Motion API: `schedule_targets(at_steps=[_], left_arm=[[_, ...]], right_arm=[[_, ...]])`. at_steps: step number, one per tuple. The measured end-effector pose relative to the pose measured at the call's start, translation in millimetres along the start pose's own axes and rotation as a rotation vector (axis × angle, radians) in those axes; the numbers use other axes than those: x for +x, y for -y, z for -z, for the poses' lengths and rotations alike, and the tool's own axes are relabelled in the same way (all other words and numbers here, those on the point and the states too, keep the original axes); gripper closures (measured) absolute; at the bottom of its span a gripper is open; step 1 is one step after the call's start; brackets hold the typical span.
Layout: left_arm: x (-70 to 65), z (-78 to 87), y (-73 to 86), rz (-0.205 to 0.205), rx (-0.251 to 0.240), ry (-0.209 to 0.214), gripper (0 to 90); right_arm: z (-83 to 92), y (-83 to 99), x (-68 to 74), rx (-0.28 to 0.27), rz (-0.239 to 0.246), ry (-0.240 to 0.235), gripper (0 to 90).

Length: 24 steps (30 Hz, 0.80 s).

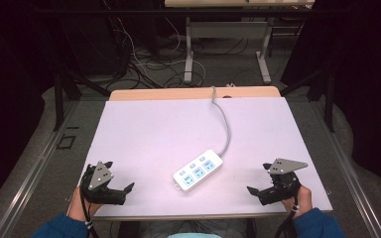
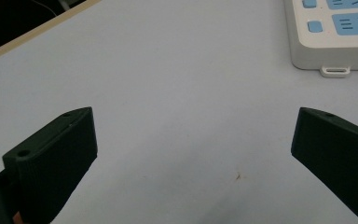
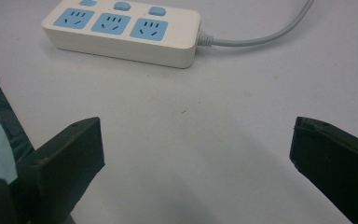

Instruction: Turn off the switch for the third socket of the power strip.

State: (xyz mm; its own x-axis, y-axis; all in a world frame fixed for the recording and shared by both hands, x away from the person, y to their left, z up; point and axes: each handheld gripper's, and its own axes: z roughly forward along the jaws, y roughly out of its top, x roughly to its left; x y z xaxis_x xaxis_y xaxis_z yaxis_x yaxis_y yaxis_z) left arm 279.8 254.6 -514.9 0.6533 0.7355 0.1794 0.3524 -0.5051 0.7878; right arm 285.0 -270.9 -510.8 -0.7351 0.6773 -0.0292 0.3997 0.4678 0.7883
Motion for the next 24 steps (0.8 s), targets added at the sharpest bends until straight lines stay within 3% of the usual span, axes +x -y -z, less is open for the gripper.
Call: schedule_targets(at_steps=[8, 16, 22, 24], left_arm=[[0.7, 0.0, -1.0, 0.008, 0.01, 0.002, 0.4], [2.8, 2.2, -4.9, -0.004, 0.032, -0.026, 0.3], [4.8, 2.0, -10.0, 0.02, 0.037, -0.025, 0.3], [5.8, 2.8, -11.5, 0.011, 0.038, -0.031, 0.2]], right_arm=[[-0.4, -0.3, 0.1, 0.005, -0.002, -0.007, 2.7], [-1.0, -0.2, 0.5, 0.0, -0.001, 0.002, 2.9], [-0.9, -0.3, 0.0, 0.003, -0.001, -0.006, 3.0], [-0.9, -0.3, 0.1, 0.002, -0.001, -0.003, 3.0]])
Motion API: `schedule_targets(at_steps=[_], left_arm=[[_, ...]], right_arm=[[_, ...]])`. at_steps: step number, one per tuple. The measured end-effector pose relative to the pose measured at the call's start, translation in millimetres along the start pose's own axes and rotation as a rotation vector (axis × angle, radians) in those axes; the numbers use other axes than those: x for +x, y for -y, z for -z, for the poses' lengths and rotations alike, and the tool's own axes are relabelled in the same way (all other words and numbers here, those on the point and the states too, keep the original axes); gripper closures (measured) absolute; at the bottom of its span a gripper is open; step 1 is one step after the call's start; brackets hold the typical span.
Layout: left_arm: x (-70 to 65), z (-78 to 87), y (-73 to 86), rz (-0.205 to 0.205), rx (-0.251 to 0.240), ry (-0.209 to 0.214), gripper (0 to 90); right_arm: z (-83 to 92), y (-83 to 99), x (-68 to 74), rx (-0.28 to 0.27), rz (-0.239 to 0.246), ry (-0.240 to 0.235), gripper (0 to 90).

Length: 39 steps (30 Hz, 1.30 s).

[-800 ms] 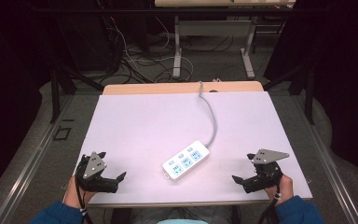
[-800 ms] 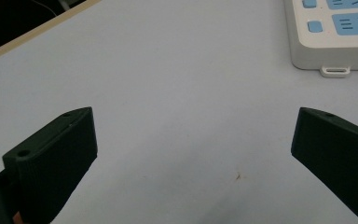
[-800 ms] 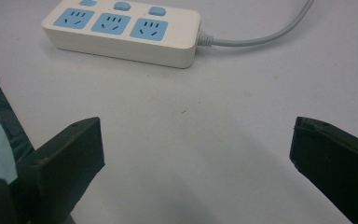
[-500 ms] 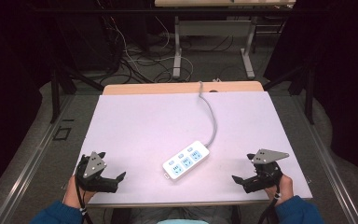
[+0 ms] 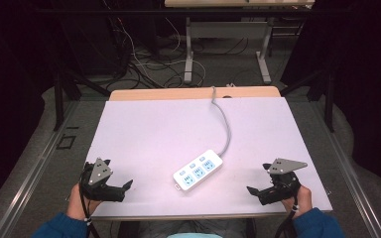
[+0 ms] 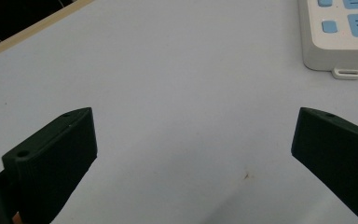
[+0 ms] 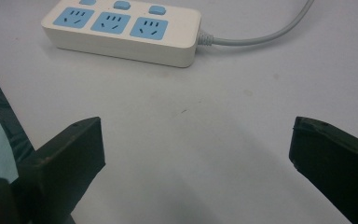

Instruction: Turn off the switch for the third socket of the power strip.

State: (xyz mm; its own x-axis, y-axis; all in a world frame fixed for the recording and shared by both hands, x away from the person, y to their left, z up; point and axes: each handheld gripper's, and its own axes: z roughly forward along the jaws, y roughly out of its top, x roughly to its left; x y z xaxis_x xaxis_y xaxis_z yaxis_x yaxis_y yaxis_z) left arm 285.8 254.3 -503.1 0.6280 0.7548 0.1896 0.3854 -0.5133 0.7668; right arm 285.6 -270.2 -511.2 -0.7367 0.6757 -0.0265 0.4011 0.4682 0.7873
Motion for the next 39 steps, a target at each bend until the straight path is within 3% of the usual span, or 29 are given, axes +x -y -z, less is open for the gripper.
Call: schedule_targets(at_steps=[2, 3, 4, 5, 8, 10, 17, 21, 26, 39], left_arm=[[-1.0, -0.5, -3.4, 0.017, -0.005, 0.011, 0.1], [0.5, 0.0, -5.2, -0.003, -0.004, -0.001, 0.0], [-0.8, -0.6, -6.0, 0.019, -0.008, 0.013, 0.1], [0.4, -0.2, -7.7, 0.003, -0.006, 0.001, 0.1], [-0.1, -1.5, -11.4, 0.018, -0.016, 0.009, 0.0], [0.6, -1.2, -13.1, 0.003, -0.014, -0.006, 0.1], [0.3, -5.1, -22.7, 0.027, -0.033, -0.001, 0.1], [0.5, -7.4, -26.7, 0.005, -0.037, -0.008, 0.0], [-3.1, -13.2, -31.7, 0.011, -0.037, 0.004, 0.1], [-8.4, -23.9, -42.7, -0.016, -0.028, 0.016, 0.1]], right_arm=[[0.2, 0.0, -0.2, 0.005, -0.001, -0.001, 3.0], [0.1, 0.1, -0.1, 0.001, -0.001, 0.002, 3.1], [-0.3, 0.1, 0.2, 0.001, -0.003, 0.001, 3.1], [-0.3, 0.0, 0.2, 0.004, -0.003, 0.002, 3.1], [-0.5, 0.0, 0.2, 0.004, -0.004, 0.004, 3.1], [-0.8, -0.1, 0.2, 0.005, -0.007, 0.007, 3.2], [-0.8, -0.2, -0.6, 0.009, -0.002, 0.005, 3.2], [-1.0, -0.3, -0.7, 0.015, -0.002, 0.0, 3.2], [-1.2, -0.2, -0.8, 0.016, -0.004, 0.0, 3.3], [-2.0, -0.1, -0.7, 0.013, -0.005, 0.003, 3.4]])
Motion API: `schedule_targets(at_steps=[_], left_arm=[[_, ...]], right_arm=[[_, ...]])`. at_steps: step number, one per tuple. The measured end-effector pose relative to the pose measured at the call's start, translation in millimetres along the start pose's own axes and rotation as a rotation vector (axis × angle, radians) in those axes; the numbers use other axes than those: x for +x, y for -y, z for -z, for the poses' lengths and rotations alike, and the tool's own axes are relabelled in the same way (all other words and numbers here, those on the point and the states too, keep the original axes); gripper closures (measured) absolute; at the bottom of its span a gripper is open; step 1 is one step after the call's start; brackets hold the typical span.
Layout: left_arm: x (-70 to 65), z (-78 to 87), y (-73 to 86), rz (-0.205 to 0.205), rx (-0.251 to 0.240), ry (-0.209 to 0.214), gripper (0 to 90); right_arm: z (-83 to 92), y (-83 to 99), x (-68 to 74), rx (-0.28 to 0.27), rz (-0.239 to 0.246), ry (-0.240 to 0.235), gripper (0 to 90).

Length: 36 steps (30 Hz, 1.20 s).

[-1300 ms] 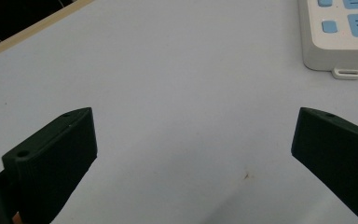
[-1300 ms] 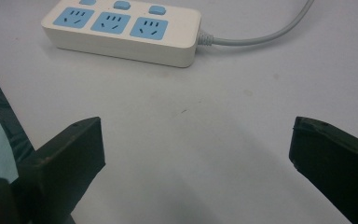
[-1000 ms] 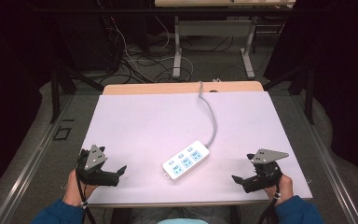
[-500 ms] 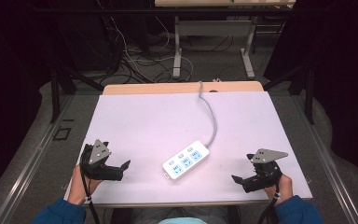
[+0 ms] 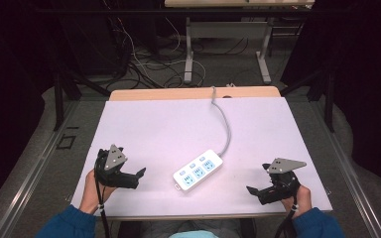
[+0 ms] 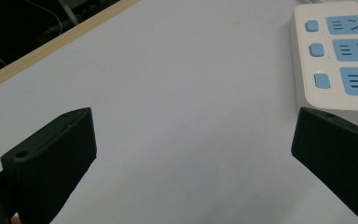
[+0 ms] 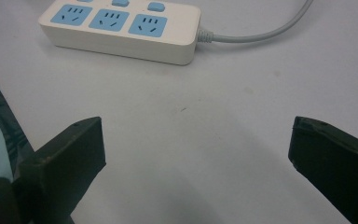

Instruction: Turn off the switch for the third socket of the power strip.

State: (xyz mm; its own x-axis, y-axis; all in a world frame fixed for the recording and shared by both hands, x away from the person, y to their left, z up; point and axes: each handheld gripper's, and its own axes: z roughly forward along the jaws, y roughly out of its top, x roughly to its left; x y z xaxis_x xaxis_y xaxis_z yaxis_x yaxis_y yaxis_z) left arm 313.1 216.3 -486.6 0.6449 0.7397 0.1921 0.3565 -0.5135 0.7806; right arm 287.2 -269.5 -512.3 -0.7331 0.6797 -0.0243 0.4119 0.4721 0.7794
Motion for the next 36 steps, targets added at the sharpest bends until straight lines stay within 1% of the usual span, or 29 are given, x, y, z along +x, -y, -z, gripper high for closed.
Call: schedule_targets(at_steps=[2, 3, 4, 5, 6, 8, 10, 13, 15, 17, 18, 20, 22, 23, 24, 26, 27, 28, 29, 30, 32, 33, 34, 36], left_arm=[[-0.7, -0.8, -0.6, 0.005, -0.003, 0.006, 0.0], [-0.5, -1.2, -1.7, -0.007, -0.001, 0.008, 0.1], [-2.2, -3.4, -3.0, -0.005, -0.006, 0.009, 0.1], [-1.9, -3.9, -4.0, -0.021, 0.0, 0.008, 0.1], [-2.9, -5.2, -4.6, -0.016, -0.007, 0.007, 0.1], [-3.5, -5.9, -5.4, -0.014, -0.002, 0.014, 0.1], [-4.5, -8.7, -7.5, -0.023, 0.0, 0.019, 0.0], [-5.0, -10.3, -9.0, -0.022, 0.0, 0.022, 0.1], [-6.1, -12.6, -10.7, -0.029, 0.0, 0.025, 0.0], [-7.0, -13.5, -11.3, -0.022, -0.002, 0.029, 0.0], [-7.5, -14.7, -12.5, -0.032, -0.008, 0.024, 0.0], [-8.7, -15.8, -13.9, -0.026, -0.007, 0.036, 0.0], [-9.5, -16.5, -14.5, -0.023, -0.008, 0.036, 0.0], [-10.6, -18.4, -16.2, -0.031, -0.013, 0.038, 0.0], [-10.6, -18.4, -16.2, -0.031, -0.013, 0.038, 0.0], [-12.8, -21.3, -18.3, -0.037, -0.011, 0.048, 0.0], [-13.1, -22.0, -19.3, -0.045, -0.008, 0.05, 0.0], [-14.0, -23.1, -19.9, -0.046, -0.01, 0.052, 0.0], [-14.0, -23.1, -19.9, -0.046, -0.01, 0.052, 0.0], [-15.1, -23.8, -20.4, -0.038, -0.015, 0.058, 0.0], [-16.1, -25.7, -22.9, -0.054, -0.018, 0.059, 0.0], [-16.7, -26.9, -23.6, -0.053, -0.024, 0.057, 0.1], [-17.2, -27.3, -24.4, -0.056, -0.012, 0.067, 0.1], [-17.5, -28.3, -24.8, -0.059, -0.013, 0.066, 0.0]], right_arm=[[0.1, -0.2, 0.2, -0.002, 0.001, 0.002, 3.5], [0.2, -0.1, 0.2, 0.0, 0.001, -0.002, 3.4], [0.0, 0.0, 0.2, 0.002, -0.001, -0.003, 3.4], [0.2, -0.1, 0.1, 0.0, 0.001, -0.001, 3.5], [0.3, -0.1, 0.1, -0.001, 0.001, -0.001, 3.5], [-0.1, -0.1, 0.2, 0.001, 0.0, -0.004, 3.5], [-0.2, -0.2, 0.1, 0.001, 0.001, -0.006, 3.5], [-0.1, -0.1, 0.2, 0.002, -0.001, -0.004, 3.5], [-0.1, -0.2, 0.1, 0.001, -0.002, -0.003, 3.5], [-0.9, -0.1, 0.4, 0.001, -0.006, 0.002, 3.6], [-0.6, -0.3, 0.1, 0.004, -0.001, -0.002, 3.5], [-0.6, -0.2, 0.1, 0.004, -0.002, -0.002, 3.5], [-0.7, -0.3, 0.1, 0.003, -0.001, -0.002, 3.5], [-0.8, -0.3, 0.4, 0.0, 0.001, 0.009, 3.6], [-1.1, -0.2, 0.4, 0.0, -0.004, 0.004, 3.6], [-0.9, -0.5, -0.5, 0.001, 0.01, 0.003, 3.6], [-0.6, -0.3, 0.2, 0.004, 0.001, 0.005, 3.6], [-0.7, -0.3, 0.1, 0.003, 0.003, 0.005, 3.6], [-0.7, -0.3, 0.0, 0.003, 0.004, 0.004, 3.6], [-0.7, -0.3, 0.0, 0.003, 0.004, 0.004, 3.6], [-1.1, -0.3, 0.6, 0.005, -0.003, 0.005, 3.6], [-1.3, -0.3, 0.4, 0.004, -0.002, 0.0, 3.6], [-1.3, -0.2, 0.4, 0.004, -0.002, 0.001, 3.6], [-1.2, -0.2, 0.1, 0.002, 0.0, 0.008, 3.7]])
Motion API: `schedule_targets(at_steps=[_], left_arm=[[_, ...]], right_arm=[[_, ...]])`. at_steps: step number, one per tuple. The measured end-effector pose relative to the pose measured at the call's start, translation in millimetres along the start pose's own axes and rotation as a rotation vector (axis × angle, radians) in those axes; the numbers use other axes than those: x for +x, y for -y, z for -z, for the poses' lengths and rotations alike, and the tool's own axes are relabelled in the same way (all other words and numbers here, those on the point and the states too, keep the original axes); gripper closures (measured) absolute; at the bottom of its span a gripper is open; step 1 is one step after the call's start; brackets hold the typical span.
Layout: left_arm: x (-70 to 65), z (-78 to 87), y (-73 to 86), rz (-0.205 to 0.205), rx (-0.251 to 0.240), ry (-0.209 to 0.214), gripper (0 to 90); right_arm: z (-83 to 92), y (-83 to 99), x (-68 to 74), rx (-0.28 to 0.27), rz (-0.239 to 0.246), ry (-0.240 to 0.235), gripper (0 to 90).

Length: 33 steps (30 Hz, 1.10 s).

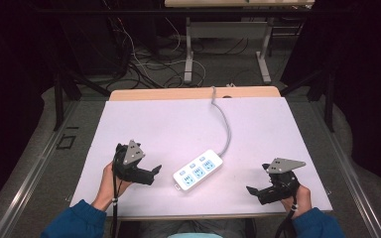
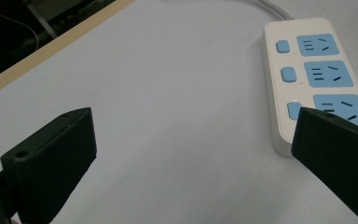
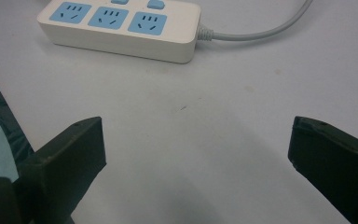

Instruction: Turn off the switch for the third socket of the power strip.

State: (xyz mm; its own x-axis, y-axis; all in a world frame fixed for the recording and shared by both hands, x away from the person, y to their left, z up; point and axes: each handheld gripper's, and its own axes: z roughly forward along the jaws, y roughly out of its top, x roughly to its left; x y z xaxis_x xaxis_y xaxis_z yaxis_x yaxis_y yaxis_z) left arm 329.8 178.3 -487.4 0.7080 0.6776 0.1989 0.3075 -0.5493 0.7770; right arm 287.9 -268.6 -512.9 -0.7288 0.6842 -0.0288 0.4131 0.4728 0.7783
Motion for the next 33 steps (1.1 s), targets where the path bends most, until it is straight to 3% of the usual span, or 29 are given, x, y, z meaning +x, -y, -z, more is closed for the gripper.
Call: schedule_targets(at_steps=[2, 4, 15, 17, 19, 27, 29, 31, 33], left_arm=[[-0.2, -1.9, -1.0, -0.003, 0.002, 0.007, 0.0], [-2.0, -4.1, -1.1, 0.019, -0.003, 0.019, 0.0], [-7.4, -12.0, -6.7, -0.009, 0.008, 0.04, 0.0], [-9.0, -13.2, -7.0, 0.003, 0.004, 0.048, 0.0], [-9.2, -14.9, -8.3, -0.017, 0.008, 0.044, 0.0], [-13.2, -21.4, -12.5, -0.016, 0.026, 0.042, 0.0], [-15.1, -22.8, -12.5, -0.005, 0.02, 0.042, 0.0], [-17.7, -25.2, -13.6, -0.021, 0.036, 0.059, 0.0], [-19.7, -27.2, -14.4, -0.029, 0.038, 0.064, 0.0]], right_arm=[[0.1, 0.0, 0.2, 0.003, -0.004, -0.003, 3.7], [-0.1, 0.0, 0.3, 0.003, -0.001, -0.007, 3.7], [-0.1, 0.2, 0.4, 0.002, -0.007, 0.0, 3.7], [-0.1, 0.2, 0.2, 0.002, -0.006, 0.001, 3.7], [-0.3, 0.2, 0.1, 0.005, -0.006, -0.004, 3.7], [-0.4, 0.1, 0.1, 0.009, -0.006, -0.011, 3.7], [-0.1, 0.1, 0.4, 0.003, -0.007, 0.005, 3.7], [0.8, -0.4, 0.0, 0.025, -0.004, -0.009, 3.7], [-0.3, 0.0, 0.4, 0.006, -0.005, -0.006, 3.7]])
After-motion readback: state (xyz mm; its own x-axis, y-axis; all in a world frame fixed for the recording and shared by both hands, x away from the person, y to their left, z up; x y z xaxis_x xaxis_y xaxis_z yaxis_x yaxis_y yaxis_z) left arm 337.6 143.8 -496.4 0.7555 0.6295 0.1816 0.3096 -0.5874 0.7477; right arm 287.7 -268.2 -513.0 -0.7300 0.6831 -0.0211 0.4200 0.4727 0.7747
